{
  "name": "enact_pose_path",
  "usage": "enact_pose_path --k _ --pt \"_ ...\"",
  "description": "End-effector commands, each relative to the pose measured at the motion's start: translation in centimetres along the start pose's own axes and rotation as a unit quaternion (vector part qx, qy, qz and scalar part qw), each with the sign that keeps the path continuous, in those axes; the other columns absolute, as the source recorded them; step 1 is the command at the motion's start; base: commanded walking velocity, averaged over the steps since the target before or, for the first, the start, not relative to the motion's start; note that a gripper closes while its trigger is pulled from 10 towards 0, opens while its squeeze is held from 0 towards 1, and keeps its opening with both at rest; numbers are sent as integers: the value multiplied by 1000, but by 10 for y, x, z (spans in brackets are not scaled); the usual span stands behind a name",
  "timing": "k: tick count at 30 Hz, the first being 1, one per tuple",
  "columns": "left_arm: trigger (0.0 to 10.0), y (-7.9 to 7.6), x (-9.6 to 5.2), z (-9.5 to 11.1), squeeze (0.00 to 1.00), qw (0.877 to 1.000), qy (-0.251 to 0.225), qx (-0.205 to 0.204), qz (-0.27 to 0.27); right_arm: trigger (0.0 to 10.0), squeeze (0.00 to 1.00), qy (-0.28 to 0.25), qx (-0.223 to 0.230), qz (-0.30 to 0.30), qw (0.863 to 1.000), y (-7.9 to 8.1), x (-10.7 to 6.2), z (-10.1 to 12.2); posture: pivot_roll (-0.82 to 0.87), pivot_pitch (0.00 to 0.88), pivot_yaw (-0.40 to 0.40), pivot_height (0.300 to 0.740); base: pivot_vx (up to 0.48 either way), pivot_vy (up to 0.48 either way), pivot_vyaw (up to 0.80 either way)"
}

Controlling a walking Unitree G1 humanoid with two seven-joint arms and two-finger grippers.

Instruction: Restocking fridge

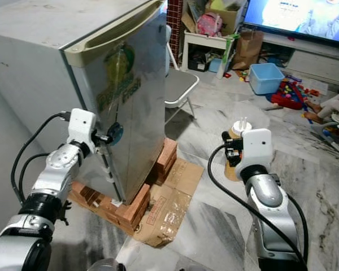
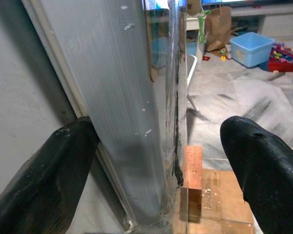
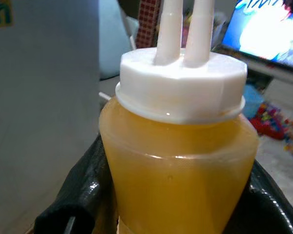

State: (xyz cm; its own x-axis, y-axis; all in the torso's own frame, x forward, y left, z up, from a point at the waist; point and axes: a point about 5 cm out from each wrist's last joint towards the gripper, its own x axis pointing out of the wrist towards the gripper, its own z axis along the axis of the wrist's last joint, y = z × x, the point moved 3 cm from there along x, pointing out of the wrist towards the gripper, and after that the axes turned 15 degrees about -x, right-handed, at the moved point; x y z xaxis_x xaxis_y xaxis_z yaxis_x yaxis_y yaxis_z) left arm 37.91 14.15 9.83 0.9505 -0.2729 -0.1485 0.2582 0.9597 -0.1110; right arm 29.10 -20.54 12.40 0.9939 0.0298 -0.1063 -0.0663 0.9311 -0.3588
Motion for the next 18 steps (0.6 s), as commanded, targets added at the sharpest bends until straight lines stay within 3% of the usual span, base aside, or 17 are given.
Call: enact_pose_path --k 1,4,5,9,11,13,18 --pt "10000 -24 6 -6 0 999 17 12 -50 10000 0 -7 7 1 1000 0 -2 4 -33 0 -25 740 0 0 0" --pt "10000 -50 7 -9 0 994 21 11 -111 10000 0 -7 11 -5 1000 0 -4 4 -33 0 -32 740 0 0 0" --pt "10000 -74 4 -12 0 985 28 5 -173 10000 0 3 10 -22 1000 -3 -8 0 -33 0 -33 740 0 0 0" --pt "10000 -113 -7 -17 0 961 40 7 -272 10000 0 32 12 -59 998 -13 -16 -11 -32 0 -41 740 0 0 0" --pt "10000 -140 -18 -19 0 940 45 23 -338 10000 0 67 14 -90 994 -20 -26 -24 -33 0 -44 740 0 0 0" --pt "10000 -149 -21 -19 0 935 42 28 -352 10000 0 82 20 -101 991 -22 -31 -30 -33 0 -44 740 0 0 0" --pt "10000 -165 -25 -7 0 929 11 18 -370 10000 0 115 25 -111 987 -19 -42 -42 -34 0 -42 740 0 0 -702"
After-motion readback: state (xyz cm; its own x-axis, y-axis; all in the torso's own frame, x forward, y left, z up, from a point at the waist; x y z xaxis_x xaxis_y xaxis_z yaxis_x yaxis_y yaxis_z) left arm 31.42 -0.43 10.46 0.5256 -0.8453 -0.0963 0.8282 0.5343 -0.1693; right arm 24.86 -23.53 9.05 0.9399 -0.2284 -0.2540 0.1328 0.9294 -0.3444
